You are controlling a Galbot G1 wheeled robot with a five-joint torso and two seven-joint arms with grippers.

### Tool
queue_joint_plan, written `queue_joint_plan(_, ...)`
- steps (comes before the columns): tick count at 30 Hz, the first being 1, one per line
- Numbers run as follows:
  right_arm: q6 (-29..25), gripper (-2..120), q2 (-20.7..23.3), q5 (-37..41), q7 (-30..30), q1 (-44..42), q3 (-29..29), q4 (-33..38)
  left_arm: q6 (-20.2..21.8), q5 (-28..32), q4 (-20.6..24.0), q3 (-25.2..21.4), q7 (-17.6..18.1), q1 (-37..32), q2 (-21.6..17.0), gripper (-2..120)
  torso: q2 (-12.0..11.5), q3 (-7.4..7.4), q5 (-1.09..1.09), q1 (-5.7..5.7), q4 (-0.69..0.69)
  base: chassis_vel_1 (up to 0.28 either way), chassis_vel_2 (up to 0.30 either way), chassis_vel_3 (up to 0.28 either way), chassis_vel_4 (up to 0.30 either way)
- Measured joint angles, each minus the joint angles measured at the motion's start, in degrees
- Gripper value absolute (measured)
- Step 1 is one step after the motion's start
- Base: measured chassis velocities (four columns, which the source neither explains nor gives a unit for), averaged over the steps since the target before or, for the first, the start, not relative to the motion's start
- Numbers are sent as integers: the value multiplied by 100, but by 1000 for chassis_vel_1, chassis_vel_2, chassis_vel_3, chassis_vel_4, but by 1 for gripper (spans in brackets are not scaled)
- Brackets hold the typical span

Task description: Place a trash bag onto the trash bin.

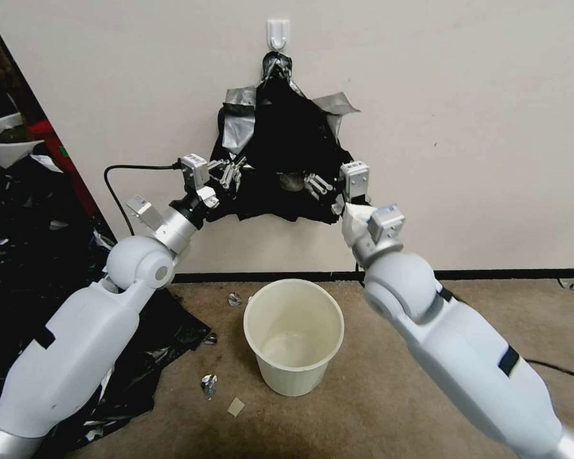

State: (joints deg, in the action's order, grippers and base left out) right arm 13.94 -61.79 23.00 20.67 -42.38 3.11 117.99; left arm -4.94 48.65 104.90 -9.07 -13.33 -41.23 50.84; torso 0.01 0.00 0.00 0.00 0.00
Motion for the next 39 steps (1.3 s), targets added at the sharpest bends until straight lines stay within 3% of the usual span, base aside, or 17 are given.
queue_joint_plan(5, -49, 98, 23, 192, -8, -25, -133, -194, 0, -5, 0, -6, 0, -7, 4, 0, 0, 0, 0, 0, 0, 0, 0, 0, 0)
queue_joint_plan(14, -1090, 100, -110, 2110, -988, 701, -105, -1185, 0, -16, -16, -15, 1, 3, 30, 0, -1, 1, 0, 0, 2, 0, 0, 0, 0)
queue_joint_plan(26, -1438, 99, -173, 1960, -1547, 1053, -130, -1603, -13, -35, -49, -25, -8, -15, 77, 0, -1, 0, 0, 0, 0, 0, 0, 0, 0)
queue_joint_plan(35, -1454, 99, -209, 1939, -1599, 1257, -100, -1817, -34, -38, -70, -25, -30, -17, 70, 0, -1, 1, 0, 0, 1, 0, 0, 0, 0)
queue_joint_plan(39, -1429, 94, -209, 1854, -1600, 1221, -96, -1831, -44, -34, -74, -25, -34, -11, 65, 0, 0, 1, 0, 0, 1, 0, 0, 0, 0)
